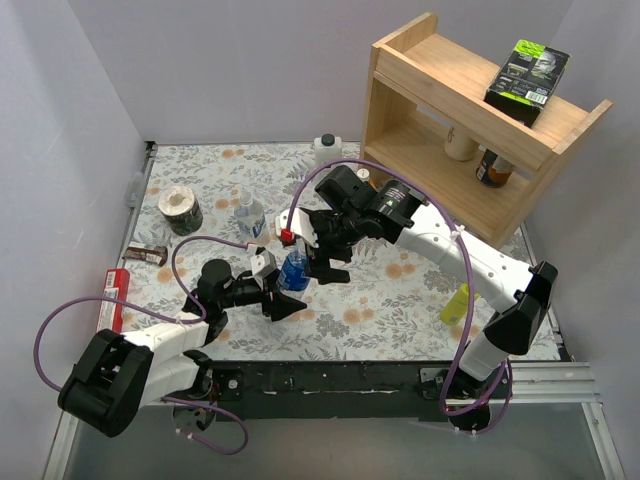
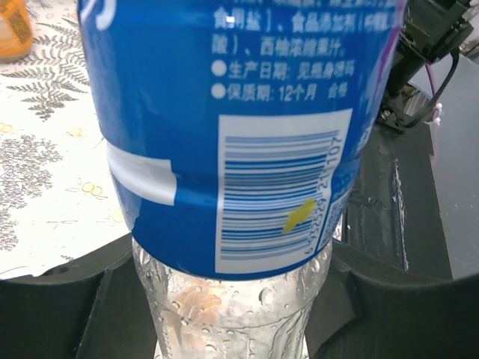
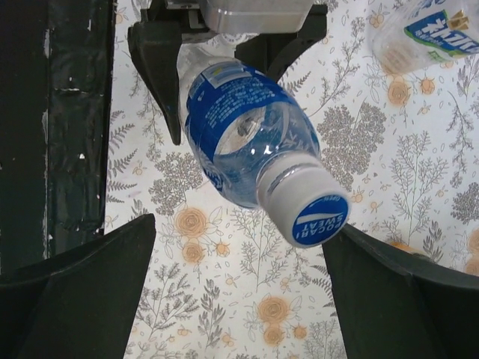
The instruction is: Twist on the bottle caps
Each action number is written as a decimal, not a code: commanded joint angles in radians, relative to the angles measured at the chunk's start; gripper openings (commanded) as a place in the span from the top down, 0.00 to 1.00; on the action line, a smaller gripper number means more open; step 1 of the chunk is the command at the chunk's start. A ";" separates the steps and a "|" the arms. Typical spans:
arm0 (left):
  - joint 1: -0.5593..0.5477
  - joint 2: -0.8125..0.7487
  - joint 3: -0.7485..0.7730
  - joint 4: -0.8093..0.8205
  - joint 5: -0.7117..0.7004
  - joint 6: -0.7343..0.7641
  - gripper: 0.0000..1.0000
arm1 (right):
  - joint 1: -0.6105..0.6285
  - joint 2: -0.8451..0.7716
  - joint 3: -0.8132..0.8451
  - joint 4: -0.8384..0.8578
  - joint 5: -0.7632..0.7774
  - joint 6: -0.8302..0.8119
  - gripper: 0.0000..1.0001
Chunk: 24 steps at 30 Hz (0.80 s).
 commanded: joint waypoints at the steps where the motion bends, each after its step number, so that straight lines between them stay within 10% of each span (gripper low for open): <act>1: 0.021 -0.024 -0.007 0.045 -0.041 -0.021 1.00 | 0.006 -0.043 0.017 -0.080 0.014 0.013 0.03; 24: 0.021 -0.009 0.020 -0.026 0.016 0.025 1.00 | -0.038 0.045 0.128 0.055 -0.175 -0.002 0.02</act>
